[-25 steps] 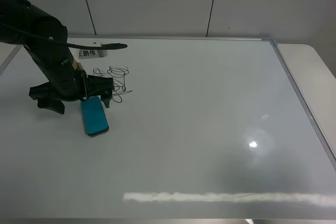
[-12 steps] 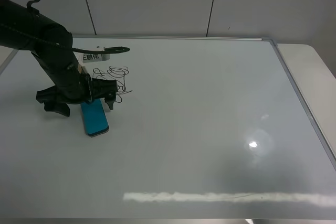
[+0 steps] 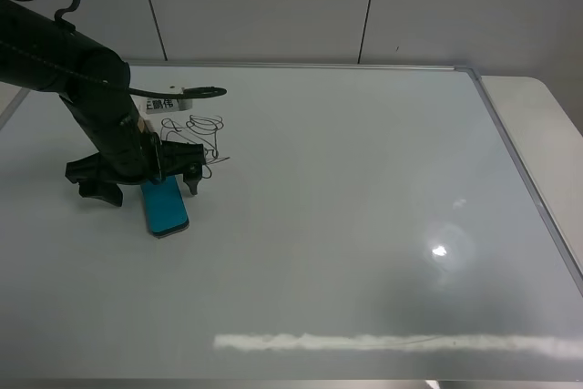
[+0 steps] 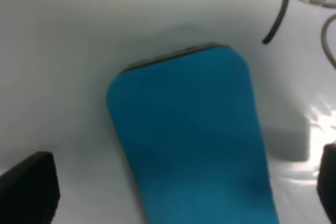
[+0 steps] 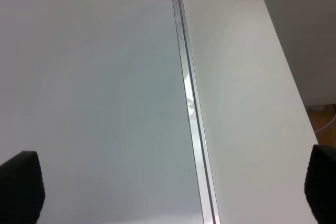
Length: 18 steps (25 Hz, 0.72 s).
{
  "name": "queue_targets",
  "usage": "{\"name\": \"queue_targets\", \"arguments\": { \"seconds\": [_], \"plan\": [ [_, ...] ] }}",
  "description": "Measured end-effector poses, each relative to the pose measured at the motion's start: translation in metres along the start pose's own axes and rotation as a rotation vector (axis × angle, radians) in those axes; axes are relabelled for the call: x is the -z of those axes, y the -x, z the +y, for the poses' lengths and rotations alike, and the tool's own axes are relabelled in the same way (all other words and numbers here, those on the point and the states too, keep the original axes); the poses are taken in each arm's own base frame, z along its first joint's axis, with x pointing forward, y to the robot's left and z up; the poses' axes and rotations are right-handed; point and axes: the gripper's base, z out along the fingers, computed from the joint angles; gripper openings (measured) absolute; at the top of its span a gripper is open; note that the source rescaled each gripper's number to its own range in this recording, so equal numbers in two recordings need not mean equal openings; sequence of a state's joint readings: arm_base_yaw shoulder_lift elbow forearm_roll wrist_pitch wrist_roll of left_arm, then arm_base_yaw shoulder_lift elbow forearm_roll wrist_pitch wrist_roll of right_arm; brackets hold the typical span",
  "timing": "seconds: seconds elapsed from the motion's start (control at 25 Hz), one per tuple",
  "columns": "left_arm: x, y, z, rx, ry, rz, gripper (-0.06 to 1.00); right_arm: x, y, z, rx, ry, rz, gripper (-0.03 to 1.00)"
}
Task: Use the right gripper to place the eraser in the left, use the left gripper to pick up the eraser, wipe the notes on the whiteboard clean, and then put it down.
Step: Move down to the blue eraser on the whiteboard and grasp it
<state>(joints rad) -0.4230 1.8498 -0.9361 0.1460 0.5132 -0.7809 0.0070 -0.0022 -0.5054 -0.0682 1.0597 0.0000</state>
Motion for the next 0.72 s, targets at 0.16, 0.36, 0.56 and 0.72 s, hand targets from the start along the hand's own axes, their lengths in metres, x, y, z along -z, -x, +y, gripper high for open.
{"name": "queue_targets", "arguments": {
  "seconds": [0.16,0.36,0.56,0.72],
  "plan": [
    [0.0,0.0,0.0,0.0,0.0,0.0,0.96,0.0,0.0,0.0,0.0,0.0,0.0,1.0],
    [0.0,0.0,0.0,0.001,0.0,0.0,0.04,0.0,0.0,0.0,0.0,0.0,0.0,1.0],
    [0.0,0.0,0.0,-0.011,0.0,0.0,0.0,0.0,0.0,0.0,0.0,0.0,0.0,1.0],
    [0.0,0.0,0.0,-0.018,0.0,0.0,0.0,0.0,0.0,0.0,0.0,0.0,0.0,1.0]
  ]
}}
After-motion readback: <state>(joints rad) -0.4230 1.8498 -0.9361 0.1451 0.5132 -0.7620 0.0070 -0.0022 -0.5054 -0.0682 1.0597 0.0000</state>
